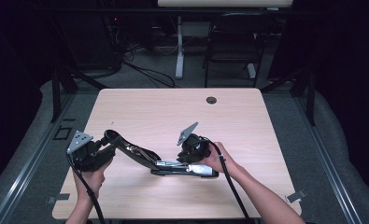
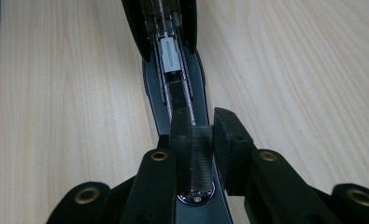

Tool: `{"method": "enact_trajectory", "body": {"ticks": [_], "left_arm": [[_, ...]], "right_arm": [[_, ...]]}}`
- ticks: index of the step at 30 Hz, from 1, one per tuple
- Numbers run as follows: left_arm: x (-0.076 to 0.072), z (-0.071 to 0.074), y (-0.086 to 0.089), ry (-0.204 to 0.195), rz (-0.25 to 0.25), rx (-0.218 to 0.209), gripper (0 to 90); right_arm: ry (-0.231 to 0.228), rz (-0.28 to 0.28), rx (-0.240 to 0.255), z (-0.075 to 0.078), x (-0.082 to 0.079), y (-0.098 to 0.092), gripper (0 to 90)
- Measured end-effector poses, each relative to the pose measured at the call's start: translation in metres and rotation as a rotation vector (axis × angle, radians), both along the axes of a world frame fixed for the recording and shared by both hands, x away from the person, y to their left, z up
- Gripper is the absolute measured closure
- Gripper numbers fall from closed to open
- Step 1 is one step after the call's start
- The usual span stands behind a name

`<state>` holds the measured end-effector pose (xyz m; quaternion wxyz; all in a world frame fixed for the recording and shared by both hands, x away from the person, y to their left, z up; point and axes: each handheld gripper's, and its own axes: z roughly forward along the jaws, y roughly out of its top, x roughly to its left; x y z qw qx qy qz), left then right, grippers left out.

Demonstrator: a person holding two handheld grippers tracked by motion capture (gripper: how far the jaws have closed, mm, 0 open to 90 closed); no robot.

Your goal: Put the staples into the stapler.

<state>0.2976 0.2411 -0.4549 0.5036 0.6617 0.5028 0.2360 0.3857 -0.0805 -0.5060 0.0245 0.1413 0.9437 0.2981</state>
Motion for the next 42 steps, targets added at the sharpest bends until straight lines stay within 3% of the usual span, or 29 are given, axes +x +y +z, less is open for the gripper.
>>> {"method": "enact_trajectory", "body": {"ticks": [42], "left_arm": [[0.001,-0.001,0.0,-0.002,0.0,-0.008,59.4]], "right_arm": [[0.006,0.12,0.015,-0.012,0.004,-0.003,77.4]]}}
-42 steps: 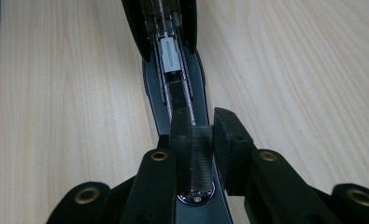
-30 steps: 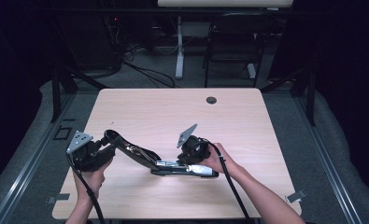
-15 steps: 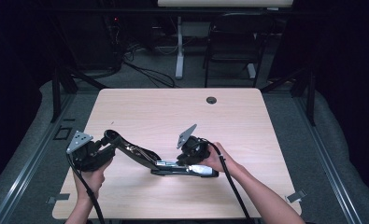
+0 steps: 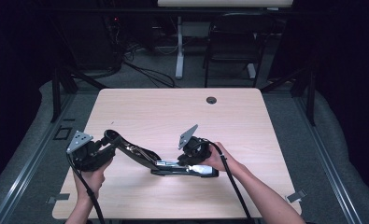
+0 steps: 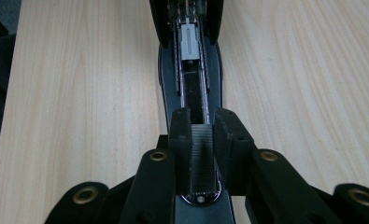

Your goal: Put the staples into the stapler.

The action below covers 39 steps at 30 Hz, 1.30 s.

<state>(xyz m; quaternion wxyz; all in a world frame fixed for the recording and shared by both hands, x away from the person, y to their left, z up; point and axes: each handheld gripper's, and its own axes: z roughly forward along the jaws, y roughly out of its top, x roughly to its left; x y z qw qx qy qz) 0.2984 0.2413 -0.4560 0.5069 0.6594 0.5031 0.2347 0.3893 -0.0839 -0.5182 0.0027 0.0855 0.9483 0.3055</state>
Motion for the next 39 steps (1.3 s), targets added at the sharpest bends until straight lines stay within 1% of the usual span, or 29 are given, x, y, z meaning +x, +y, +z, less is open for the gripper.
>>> {"method": "enact_trajectory", "body": {"ticks": [3,4,7,18,21,23,30,39], "left_arm": [[0.0,0.0,0.0,0.0,0.0,0.0,59.4],[0.0001,0.0,0.0001,0.001,-0.001,0.0,59.4],[0.0001,0.0,0.0001,0.002,-0.001,0.0,59.4],[0.0001,-0.0002,0.0001,0.001,-0.001,0.0,59.4],[0.0,-0.0002,0.0001,0.002,-0.001,0.0,59.4],[0.0001,-0.0003,0.0002,0.002,-0.002,-0.001,59.3],[0.0,-0.0003,0.0003,0.003,-0.002,0.0,59.3],[0.0001,-0.0004,0.0005,0.004,-0.004,0.0,59.3]], "right_arm": [[-0.003,0.013,-0.001,-0.0009,-0.0004,-0.0004,77.1],[-0.008,0.02,-0.01,-0.0009,-0.0003,-0.0005,77.0],[-0.009,0.022,-0.01,-0.0019,-0.0006,-0.0003,77.0],[-0.012,0.018,-0.006,-0.0022,-0.0009,-0.0006,77.1],[-0.019,0.022,-0.014,-0.0017,-0.001,-0.0008,77.0],[-0.021,0.016,-0.006,-0.0021,-0.0019,-0.0006,77.1],[-0.017,0.013,-0.008,-0.0021,-0.0016,-0.0003,77.0],[-0.031,0.005,-0.003,-0.0018,-0.0038,0.0003,77.0]]}}
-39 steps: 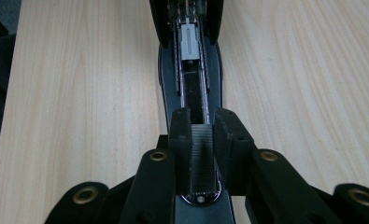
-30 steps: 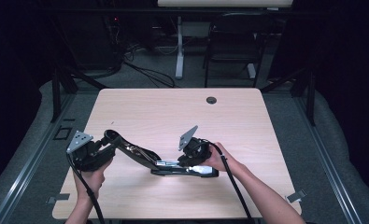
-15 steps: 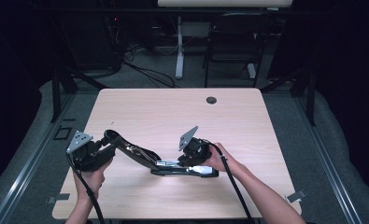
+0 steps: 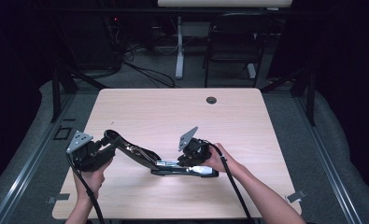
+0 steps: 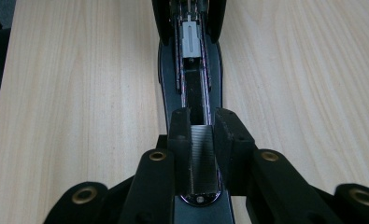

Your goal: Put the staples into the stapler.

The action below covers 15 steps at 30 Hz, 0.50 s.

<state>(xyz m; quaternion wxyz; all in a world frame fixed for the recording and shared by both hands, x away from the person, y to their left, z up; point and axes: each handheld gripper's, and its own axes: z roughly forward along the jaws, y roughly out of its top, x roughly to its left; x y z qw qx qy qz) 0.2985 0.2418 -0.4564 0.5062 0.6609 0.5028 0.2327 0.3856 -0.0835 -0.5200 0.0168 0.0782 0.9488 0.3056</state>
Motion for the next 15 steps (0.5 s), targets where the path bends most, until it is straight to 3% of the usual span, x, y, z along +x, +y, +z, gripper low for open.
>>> {"method": "enact_trajectory", "body": {"ticks": [15], "left_arm": [[0.0001,-0.0002,0.0001,0.001,-0.001,0.001,59.3]], "right_arm": [[-0.011,-0.006,0.011,0.0018,-0.0007,-0.0009,77.4]]}}
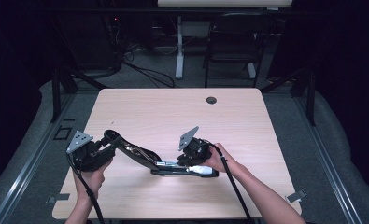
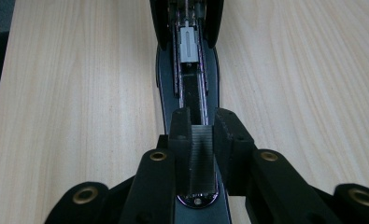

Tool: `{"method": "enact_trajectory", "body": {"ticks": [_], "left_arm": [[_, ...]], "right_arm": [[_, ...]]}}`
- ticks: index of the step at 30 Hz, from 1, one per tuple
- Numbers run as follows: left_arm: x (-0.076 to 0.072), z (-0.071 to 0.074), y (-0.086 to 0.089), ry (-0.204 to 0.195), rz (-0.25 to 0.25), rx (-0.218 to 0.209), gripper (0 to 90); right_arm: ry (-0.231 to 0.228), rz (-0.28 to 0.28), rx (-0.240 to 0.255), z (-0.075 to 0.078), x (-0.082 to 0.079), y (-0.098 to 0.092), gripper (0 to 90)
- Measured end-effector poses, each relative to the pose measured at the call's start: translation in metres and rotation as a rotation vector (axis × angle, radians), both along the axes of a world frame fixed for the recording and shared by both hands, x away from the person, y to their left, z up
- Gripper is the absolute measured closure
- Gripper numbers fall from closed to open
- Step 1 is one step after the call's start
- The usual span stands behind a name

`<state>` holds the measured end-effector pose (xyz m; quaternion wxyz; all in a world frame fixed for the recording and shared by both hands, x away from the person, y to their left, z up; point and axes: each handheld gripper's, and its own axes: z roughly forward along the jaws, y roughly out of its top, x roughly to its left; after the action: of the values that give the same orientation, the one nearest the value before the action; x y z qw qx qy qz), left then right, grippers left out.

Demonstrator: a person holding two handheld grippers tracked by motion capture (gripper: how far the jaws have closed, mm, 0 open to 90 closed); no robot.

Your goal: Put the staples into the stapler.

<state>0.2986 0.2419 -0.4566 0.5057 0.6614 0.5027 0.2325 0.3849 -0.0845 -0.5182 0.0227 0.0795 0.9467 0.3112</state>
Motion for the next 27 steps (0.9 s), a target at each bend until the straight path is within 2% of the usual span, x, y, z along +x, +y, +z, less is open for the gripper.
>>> {"method": "enact_trajectory", "body": {"ticks": [14,27], "left_arm": [[0.0,0.0001,-0.0001,0.001,-0.001,0.001,59.2],[0.0001,0.0,-0.0001,0.002,-0.002,0.001,59.2]], "right_arm": [[0.01,0.012,-0.018,-0.0015,0.0005,0.0007,77.0],[0.022,0.006,-0.002,0.0002,0.0017,-0.0014,73.2]]}}
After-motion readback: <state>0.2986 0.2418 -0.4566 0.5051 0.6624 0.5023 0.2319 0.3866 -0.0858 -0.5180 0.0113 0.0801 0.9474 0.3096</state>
